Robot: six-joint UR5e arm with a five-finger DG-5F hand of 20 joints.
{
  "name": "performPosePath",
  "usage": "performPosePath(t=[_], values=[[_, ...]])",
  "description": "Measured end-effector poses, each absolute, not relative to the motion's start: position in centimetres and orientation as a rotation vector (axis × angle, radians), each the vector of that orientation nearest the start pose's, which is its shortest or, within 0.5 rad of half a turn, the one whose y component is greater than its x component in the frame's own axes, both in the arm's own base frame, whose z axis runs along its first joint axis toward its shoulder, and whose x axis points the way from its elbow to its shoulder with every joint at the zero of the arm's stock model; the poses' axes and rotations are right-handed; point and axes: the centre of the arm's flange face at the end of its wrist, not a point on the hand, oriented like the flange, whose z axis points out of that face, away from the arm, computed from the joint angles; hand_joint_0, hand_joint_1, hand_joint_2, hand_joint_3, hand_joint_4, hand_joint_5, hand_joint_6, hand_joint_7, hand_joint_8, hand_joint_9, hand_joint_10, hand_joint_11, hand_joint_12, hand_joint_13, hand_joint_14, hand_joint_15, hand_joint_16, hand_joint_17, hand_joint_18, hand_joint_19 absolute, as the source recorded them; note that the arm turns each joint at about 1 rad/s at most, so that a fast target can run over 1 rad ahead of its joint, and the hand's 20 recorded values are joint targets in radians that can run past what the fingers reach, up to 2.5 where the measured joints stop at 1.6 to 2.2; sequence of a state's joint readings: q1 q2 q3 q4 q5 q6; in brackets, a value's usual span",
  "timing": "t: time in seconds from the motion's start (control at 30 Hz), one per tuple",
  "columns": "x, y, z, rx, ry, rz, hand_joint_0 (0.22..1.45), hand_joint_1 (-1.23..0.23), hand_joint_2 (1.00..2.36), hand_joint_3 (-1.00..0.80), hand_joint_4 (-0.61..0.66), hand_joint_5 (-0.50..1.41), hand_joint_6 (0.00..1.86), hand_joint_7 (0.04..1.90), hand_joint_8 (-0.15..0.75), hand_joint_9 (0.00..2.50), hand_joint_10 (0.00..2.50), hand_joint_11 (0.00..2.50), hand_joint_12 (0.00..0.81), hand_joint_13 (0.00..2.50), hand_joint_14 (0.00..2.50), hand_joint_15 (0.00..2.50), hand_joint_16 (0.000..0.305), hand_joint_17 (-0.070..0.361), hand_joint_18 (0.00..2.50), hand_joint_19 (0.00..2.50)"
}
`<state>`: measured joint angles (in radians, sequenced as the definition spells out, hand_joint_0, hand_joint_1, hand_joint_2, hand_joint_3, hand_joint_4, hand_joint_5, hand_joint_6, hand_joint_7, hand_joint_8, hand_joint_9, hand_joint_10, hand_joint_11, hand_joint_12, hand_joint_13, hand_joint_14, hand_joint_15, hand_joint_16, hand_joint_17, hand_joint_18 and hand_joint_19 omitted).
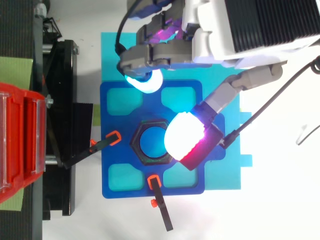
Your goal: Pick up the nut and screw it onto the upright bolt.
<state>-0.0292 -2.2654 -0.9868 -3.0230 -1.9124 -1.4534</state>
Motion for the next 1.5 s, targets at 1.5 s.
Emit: performPosePath(t=[1.5], values=[[76.1,-6.4,32.4,-0.096,1.571,0.422,0.50,-0.11,1.00,-0.50,0.26,-0.08,0.50,0.86,0.282,1.06,0.00,0.00,0.261,0.78,0.00,0.01,0.030,0.068,0.50,0.09]])
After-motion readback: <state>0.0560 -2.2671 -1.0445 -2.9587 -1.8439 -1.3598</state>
